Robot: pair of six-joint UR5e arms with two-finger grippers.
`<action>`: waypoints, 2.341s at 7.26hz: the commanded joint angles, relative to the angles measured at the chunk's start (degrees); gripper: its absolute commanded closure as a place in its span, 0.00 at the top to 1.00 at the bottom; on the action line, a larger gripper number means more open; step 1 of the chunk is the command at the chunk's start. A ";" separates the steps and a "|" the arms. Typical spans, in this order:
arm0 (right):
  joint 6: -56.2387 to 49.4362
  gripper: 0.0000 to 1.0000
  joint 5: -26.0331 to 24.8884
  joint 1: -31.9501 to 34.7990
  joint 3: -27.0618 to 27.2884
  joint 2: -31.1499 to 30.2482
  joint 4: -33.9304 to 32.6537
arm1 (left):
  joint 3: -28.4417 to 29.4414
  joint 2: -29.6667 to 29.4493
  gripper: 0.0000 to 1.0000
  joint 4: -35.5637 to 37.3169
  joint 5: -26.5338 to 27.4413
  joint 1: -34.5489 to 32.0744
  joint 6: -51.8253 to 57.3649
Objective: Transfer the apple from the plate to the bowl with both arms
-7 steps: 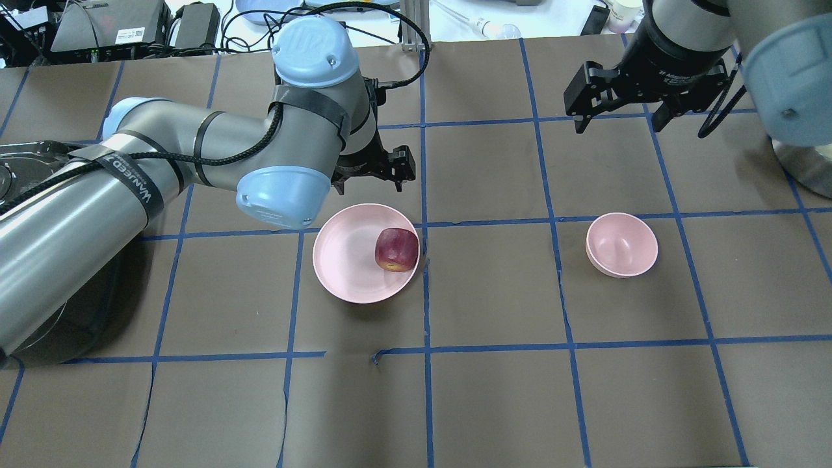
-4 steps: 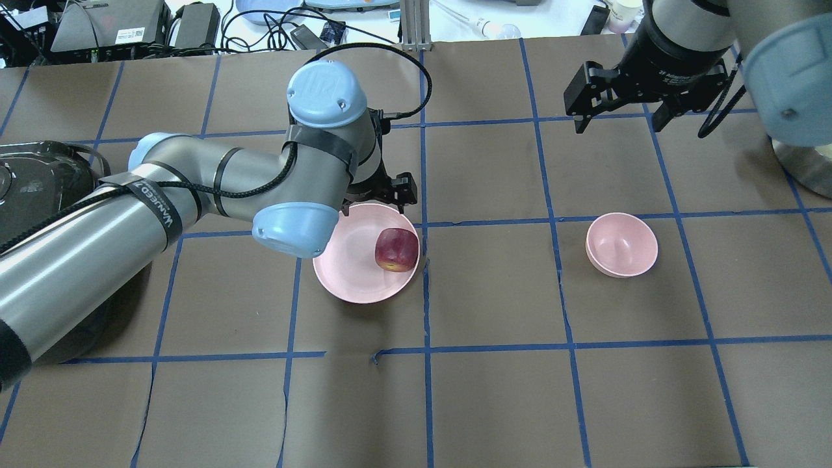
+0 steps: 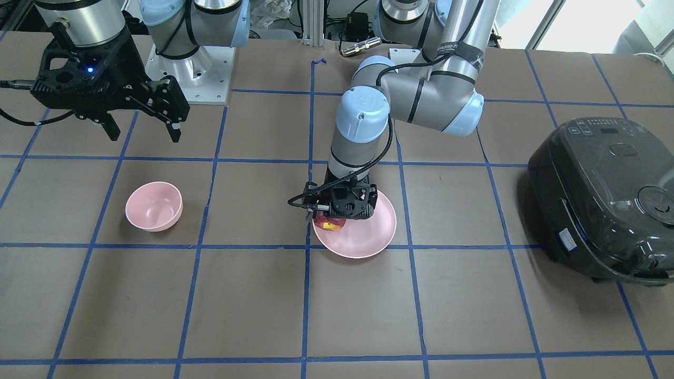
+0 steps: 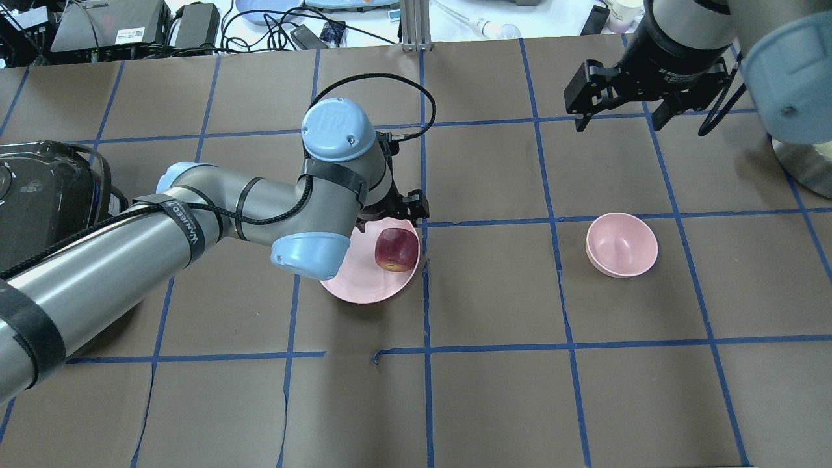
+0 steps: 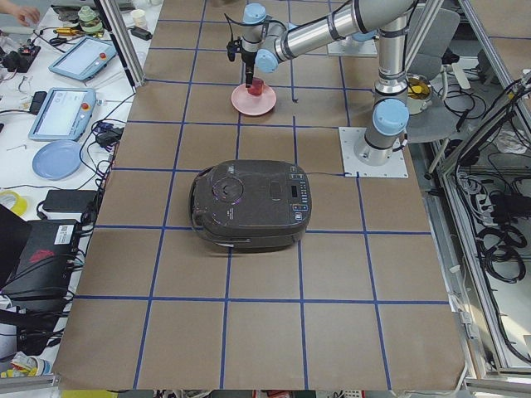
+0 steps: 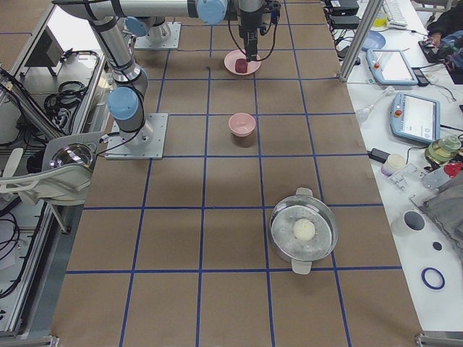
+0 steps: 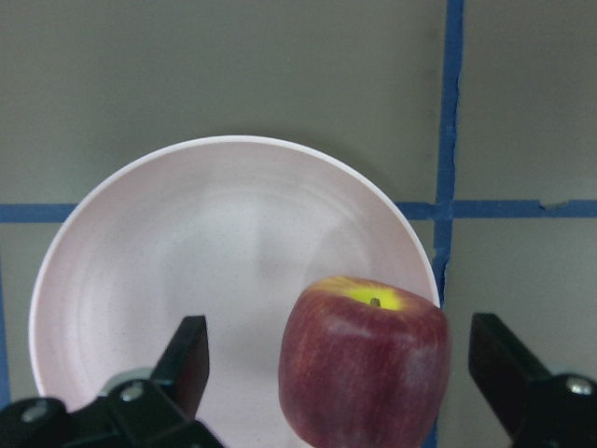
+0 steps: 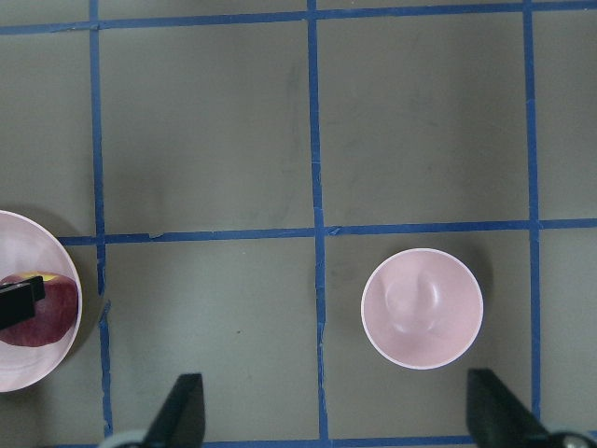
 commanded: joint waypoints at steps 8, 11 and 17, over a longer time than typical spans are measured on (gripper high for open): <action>0.00 1.00 -0.16 -0.12 0.73 0.47 -1.15 | -1.13 -3.32 1.00 0.34 -0.16 -1.07 0.07; -0.09 1.00 -1.03 -0.03 0.82 0.38 -1.07 | -1.05 -3.85 0.95 0.34 0.28 -1.07 0.76; -1.92 1.00 -0.60 -1.17 33.70 7.31 -41.38 | -0.43 -0.18 0.00 0.61 -0.42 -0.81 1.12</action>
